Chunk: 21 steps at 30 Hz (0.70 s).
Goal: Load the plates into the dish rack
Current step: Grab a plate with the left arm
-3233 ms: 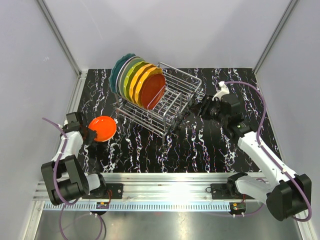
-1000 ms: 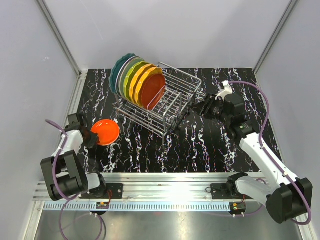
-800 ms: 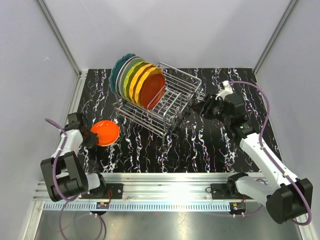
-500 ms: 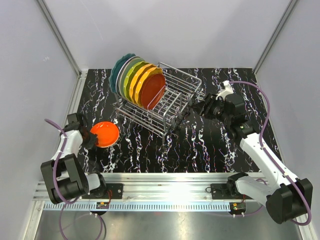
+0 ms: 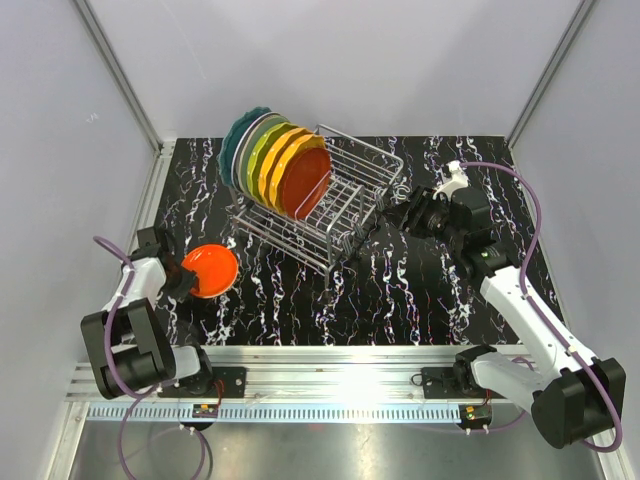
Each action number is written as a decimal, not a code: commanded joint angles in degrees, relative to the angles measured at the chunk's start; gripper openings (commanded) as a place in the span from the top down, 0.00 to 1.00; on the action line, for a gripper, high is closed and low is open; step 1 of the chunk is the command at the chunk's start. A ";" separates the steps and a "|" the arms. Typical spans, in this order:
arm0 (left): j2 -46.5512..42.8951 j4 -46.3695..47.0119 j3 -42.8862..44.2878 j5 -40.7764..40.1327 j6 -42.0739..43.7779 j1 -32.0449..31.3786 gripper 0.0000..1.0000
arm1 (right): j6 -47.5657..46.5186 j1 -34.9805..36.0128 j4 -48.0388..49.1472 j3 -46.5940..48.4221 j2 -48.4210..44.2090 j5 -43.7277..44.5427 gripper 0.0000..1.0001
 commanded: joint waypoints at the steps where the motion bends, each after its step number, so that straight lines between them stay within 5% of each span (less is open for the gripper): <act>1: 0.84 0.32 2.34 0.24 1.65 0.11 0.70 | -0.34 -0.60 0.92 0.55 -1.21 0.02 0.43; 5: 0.84 -0.73 3.48 -0.02 2.36 0.02 0.74 | -0.26 -0.68 1.01 0.55 -1.21 0.02 0.43; 11: 0.31 -2.05 4.80 -0.81 3.41 0.02 0.99 | -0.26 -0.86 1.01 0.47 -1.30 0.02 0.43; 21: -0.30 -4.07 6.03 -2.21 4.38 0.11 1.00 | -0.25 -0.86 1.01 0.47 -1.39 -0.07 0.43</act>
